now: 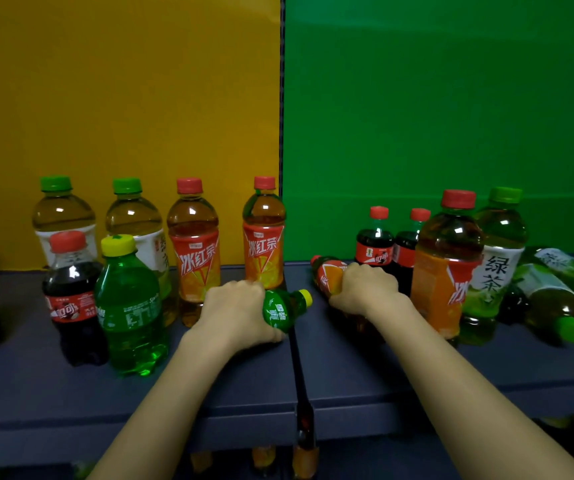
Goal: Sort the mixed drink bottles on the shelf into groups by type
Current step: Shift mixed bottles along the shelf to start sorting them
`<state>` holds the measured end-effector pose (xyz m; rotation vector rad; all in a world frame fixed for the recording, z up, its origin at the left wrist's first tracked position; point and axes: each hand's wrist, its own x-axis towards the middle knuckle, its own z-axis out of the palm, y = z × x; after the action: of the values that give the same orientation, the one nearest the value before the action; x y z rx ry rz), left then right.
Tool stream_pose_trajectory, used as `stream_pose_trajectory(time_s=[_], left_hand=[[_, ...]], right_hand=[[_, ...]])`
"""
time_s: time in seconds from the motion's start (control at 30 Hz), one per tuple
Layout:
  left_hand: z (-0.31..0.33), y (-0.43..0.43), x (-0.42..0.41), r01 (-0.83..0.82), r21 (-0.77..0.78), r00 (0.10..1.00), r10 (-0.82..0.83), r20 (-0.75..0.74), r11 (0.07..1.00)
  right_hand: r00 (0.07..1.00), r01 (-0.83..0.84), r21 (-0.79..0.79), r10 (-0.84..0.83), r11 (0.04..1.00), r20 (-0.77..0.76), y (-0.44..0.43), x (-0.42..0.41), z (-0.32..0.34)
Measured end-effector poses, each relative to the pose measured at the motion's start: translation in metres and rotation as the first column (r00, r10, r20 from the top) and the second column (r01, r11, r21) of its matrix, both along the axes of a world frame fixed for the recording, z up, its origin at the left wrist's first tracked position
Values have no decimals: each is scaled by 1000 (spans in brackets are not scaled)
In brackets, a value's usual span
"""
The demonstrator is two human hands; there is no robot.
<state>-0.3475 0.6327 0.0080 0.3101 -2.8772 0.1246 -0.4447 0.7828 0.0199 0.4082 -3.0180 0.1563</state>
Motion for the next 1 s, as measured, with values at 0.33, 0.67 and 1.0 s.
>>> stream_pose_trajectory(time_s=[0.33,0.67,1.0], left_hand=[[-15,-9,15,27,324,930,95,-355,946],[-37,-18,24,336,642,740,229,-633,689],[-43,-14,23,272,635,748,257,-613,723]], right_hand=[[988,32,-269,11,963,155,10,-7,-1],[966,-256,-880,125,400,-225,7,21,-41],[961,-249,-914,197,321,-193,7,25,-53]])
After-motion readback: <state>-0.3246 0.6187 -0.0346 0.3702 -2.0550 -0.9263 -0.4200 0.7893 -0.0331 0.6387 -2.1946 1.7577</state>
